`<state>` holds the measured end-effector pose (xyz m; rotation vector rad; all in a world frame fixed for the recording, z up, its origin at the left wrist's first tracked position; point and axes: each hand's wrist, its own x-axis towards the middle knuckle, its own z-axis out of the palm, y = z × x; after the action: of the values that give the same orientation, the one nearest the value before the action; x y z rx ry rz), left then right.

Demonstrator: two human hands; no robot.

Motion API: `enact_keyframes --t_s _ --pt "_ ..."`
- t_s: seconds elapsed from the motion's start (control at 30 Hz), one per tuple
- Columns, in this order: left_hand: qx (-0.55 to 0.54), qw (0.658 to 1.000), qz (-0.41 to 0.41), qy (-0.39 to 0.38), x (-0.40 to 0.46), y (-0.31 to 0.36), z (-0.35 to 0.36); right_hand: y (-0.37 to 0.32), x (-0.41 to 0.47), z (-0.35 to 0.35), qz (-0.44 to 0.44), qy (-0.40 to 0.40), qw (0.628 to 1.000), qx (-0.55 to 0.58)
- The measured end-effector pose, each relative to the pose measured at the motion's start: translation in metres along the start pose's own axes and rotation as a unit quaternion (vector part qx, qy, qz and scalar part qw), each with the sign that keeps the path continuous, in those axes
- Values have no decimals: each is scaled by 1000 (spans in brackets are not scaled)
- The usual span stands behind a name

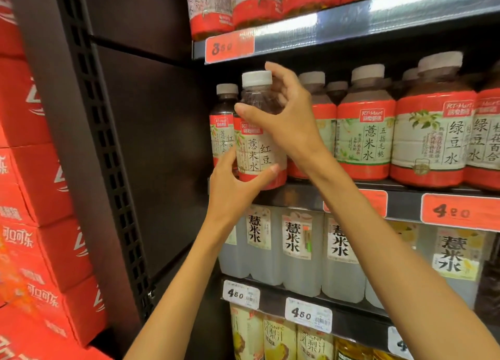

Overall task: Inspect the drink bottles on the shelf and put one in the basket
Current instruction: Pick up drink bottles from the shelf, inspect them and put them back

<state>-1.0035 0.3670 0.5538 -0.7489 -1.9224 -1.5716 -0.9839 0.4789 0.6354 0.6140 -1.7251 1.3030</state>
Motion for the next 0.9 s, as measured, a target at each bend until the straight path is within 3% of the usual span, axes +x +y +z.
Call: enact_keyframes --t_s 0.33,0.53,0.77,0.9 --pt "50 998 -29 15 20 -10 0 5 -1 18 -34 18 968 -249" --pt "199 979 -26 42 22 1 8 10 -19 17 -85 40 919 -384" --pt "217 973 4 84 23 -1 22 8 -24 -7 -125 120 917 -358" --pt "222 970 8 96 22 -5 27 6 -19 -21 -116 161 885 -422"
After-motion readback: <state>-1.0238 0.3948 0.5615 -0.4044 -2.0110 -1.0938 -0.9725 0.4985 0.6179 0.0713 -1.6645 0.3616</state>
